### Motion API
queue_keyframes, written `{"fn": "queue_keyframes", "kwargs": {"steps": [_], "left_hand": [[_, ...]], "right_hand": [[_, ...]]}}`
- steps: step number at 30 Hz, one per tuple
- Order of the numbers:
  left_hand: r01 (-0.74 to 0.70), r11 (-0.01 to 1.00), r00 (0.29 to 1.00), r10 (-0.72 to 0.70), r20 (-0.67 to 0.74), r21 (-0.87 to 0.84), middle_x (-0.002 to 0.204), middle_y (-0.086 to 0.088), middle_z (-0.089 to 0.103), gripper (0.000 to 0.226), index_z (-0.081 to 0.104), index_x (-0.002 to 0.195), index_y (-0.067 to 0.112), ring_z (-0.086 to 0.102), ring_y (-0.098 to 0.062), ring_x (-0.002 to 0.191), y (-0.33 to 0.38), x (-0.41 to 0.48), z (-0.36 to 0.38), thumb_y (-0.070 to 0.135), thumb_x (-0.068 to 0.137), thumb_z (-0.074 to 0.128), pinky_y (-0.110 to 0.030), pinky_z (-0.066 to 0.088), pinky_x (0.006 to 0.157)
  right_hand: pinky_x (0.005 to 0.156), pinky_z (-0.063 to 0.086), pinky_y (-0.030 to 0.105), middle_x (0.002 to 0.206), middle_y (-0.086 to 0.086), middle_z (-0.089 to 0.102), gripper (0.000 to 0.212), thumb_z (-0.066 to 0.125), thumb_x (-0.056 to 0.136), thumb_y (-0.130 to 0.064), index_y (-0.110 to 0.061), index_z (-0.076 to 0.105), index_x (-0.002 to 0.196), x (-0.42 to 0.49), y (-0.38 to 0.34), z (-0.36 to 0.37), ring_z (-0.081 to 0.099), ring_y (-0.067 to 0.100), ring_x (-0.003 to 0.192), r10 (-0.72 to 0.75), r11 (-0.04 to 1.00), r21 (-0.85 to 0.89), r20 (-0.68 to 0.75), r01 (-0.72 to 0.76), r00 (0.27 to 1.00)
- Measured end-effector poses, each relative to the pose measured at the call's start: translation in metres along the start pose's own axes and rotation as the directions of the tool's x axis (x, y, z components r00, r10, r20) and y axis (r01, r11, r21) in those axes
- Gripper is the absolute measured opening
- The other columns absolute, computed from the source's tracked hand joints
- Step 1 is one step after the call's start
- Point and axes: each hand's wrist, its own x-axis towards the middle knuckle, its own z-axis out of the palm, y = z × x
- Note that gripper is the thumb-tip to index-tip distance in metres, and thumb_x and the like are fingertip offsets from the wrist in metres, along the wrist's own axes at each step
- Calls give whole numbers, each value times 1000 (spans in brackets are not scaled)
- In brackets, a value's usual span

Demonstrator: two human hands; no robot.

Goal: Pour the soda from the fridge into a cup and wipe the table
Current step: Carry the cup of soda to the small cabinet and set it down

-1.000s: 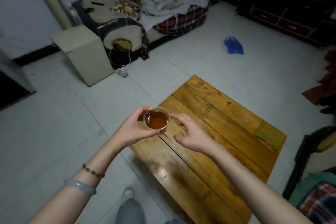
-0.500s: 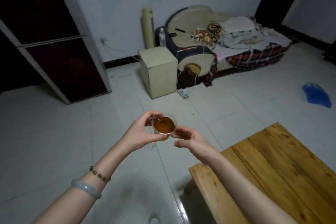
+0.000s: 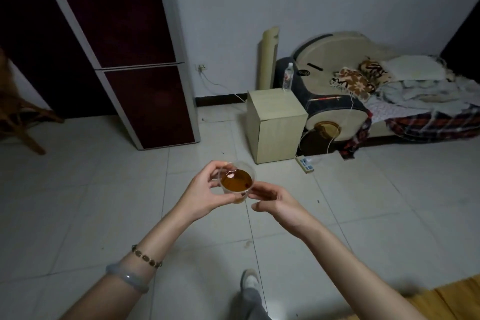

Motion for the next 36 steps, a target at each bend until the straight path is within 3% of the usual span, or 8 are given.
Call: {"fn": "queue_keyframes", "kwargs": {"steps": [7,14,20,22,24,26,32,36], "left_hand": [[14,999,998,-16,-63,-36,115,12,62,66,53,108,31,57,-4,113,-19,109,-28,37,49,84,-23,46,93],[24,1000,995,-24,-100,3,120,10,59,63,52,109,33,55,-9,116,-29,232,-60,27,57,88,-36,46,101],[3,1000,995,-2,-103,6,120,7,59,60,51,112,31,56,-10,115,-44,320,-84,15,65,84,-37,46,101],[5,1000,996,-5,-93,2,119,8,59,60,51,112,31,57,-10,114,-51,349,-93,12,65,84,-35,47,100],[0,1000,997,0,-80,-1,119,8,60,60,51,111,31,57,-10,113,-58,380,-103,10,65,84,-35,48,99],[0,1000,998,-1,-60,-11,119,8,60,60,52,111,32,58,-11,113,-67,414,-116,10,65,84,-34,48,98],[-56,998,997,55,56,9,119,8,60,62,52,111,32,58,-12,113,-90,526,-162,13,63,85,-34,47,99],[-69,998,985,66,161,13,118,12,60,68,51,111,37,57,-8,113,-101,600,-189,40,52,84,-30,47,98]], "right_hand": [[84,48,16,120,11,63,65,60,59,-7,-5,56,124,122,-30,-36,56,13,115,-7,1000,18,47,6,999],[80,48,13,119,10,62,65,56,61,-3,-5,55,126,239,-75,-77,56,9,112,-29,1000,8,103,28,994],[74,47,10,122,13,59,54,49,78,19,-2,52,128,323,-103,-103,56,10,109,-31,999,-23,98,34,995],[64,46,8,119,11,60,56,55,73,13,-2,52,127,351,-112,-110,56,9,107,-28,999,-17,94,30,995],[72,49,11,116,8,61,63,57,62,2,-5,54,125,382,-119,-115,57,8,107,-26,1000,-3,75,27,997],[84,49,16,117,7,62,64,56,60,0,-7,55,124,413,-126,-120,58,8,108,-22,1000,17,55,21,998],[92,48,25,119,8,63,59,56,62,3,-13,58,118,511,-152,-133,57,15,114,-4,996,92,-25,7,1000],[86,47,23,121,11,62,61,53,65,8,-4,55,125,572,-168,-143,56,16,115,20,994,104,-93,-10,995]]}}
